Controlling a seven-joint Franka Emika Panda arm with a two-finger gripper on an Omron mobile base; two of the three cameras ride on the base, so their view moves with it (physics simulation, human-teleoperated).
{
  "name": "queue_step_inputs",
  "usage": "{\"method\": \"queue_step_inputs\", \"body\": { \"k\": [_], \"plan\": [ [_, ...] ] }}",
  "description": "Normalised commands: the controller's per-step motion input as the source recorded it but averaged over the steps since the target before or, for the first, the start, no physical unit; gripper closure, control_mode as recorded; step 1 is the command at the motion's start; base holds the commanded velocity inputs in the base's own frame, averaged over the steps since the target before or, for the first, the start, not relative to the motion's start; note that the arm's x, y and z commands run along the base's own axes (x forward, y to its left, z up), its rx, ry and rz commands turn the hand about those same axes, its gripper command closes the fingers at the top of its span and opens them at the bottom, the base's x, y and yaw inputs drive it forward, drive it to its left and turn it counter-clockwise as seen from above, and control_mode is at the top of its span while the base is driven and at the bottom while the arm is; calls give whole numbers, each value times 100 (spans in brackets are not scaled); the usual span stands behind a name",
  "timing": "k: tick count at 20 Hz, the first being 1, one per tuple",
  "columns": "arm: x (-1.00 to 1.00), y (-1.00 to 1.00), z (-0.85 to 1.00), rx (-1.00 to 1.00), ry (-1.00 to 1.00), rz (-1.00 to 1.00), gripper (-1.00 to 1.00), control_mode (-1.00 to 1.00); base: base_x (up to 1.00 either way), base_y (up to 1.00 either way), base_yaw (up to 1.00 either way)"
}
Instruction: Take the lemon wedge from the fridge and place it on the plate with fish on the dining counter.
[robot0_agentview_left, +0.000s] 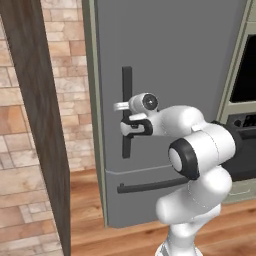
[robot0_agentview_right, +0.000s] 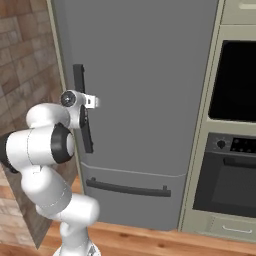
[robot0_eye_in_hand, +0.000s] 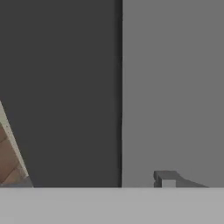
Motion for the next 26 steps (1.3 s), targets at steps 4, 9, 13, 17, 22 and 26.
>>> {"method": "queue_step_inputs", "body": {
  "k": [4,9,13,17,22,26],
  "plan": [
    [-36,-3,1,0,-5,-3,100,-100,0,0,0],
    [-91,-22,17,2,-14,-13,100,-100,0,0,0],
    [-100,-43,27,2,-18,-18,100,-100,0,0,0],
    [-100,-57,33,5,-19,-19,100,-100,0,0,0],
    [-100,-74,46,12,-16,-22,100,-100,0,0,0],
    [-100,-69,68,17,-11,-28,-100,-100,0,0,0]
  ]
}}
